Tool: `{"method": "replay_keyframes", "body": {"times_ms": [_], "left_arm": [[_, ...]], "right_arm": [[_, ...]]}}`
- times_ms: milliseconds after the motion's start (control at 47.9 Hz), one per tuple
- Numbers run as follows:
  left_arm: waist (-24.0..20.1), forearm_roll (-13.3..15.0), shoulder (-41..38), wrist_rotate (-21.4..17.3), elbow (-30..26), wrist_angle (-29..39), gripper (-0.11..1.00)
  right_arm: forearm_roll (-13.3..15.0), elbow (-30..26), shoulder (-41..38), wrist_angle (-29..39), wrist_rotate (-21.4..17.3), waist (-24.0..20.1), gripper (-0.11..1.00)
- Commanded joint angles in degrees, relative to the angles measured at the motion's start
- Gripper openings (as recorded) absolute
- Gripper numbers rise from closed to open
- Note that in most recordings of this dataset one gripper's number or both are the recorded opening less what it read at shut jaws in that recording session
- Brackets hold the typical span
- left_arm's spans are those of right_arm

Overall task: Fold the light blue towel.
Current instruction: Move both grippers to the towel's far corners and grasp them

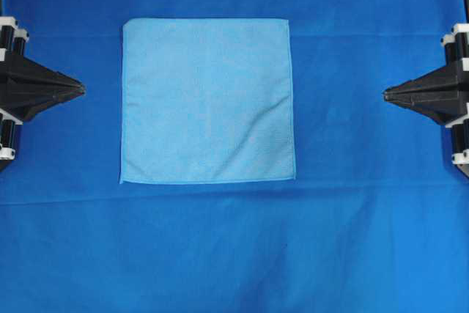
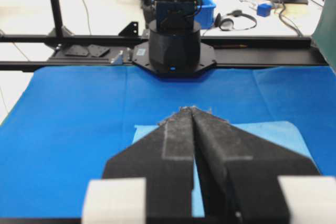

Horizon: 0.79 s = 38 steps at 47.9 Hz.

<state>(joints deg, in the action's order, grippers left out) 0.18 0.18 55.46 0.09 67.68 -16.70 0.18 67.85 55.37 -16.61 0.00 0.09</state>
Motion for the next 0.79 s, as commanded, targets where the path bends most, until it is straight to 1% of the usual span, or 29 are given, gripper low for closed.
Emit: {"method": "replay_keyframes", "body": {"times_ms": [0, 104, 292, 439, 543, 606, 647, 689, 731, 773], "left_arm": [[-1.1, 1.8, -1.7, 0.7, -0.8, 0.7, 0.00], [-2.9, 1.8, -2.5, 0.8, -0.7, 0.9, 0.00], [-8.4, 2.1, -6.7, 0.9, -0.2, 1.1, 0.00], [-13.1, 2.1, -12.7, 1.5, -0.4, 1.1, 0.00], [-16.3, 2.0, -17.7, 2.5, -0.8, 1.1, 0.00], [-17.7, 2.1, -20.4, 2.7, -1.0, 0.9, 0.01], [-18.5, 2.0, -22.1, 2.8, -1.0, 0.6, 0.03], [-19.5, 2.1, -23.8, 2.7, -1.1, 0.3, 0.09], [-20.7, 2.1, -26.1, 2.7, -1.1, -0.4, 0.17], [-21.8, 2.1, -27.9, 2.7, -1.1, -1.1, 0.28]], "right_arm": [[-0.3, -1.9, -0.7, -0.4, -0.2, 0.6, 0.00], [-0.7, -2.9, -2.1, 1.8, -1.0, 4.0, 0.00], [-1.5, -4.7, -7.6, 6.8, -1.9, 12.8, 0.00], [-1.5, -5.4, -14.9, 7.9, -2.2, 19.1, 0.00], [-1.4, -6.7, -21.2, 7.9, -2.1, 22.6, 0.00], [-1.3, -7.8, -24.8, 7.9, -2.0, 23.9, 0.00], [-1.2, -8.7, -27.2, 8.0, -1.8, 24.6, 0.01], [-1.1, -9.8, -29.5, 7.9, -1.7, 25.2, 0.01], [-1.0, -10.7, -32.0, 7.8, -1.5, 25.8, 0.02], [-0.4, -12.0, -35.2, 7.8, -1.3, 26.6, 0.08]]}}
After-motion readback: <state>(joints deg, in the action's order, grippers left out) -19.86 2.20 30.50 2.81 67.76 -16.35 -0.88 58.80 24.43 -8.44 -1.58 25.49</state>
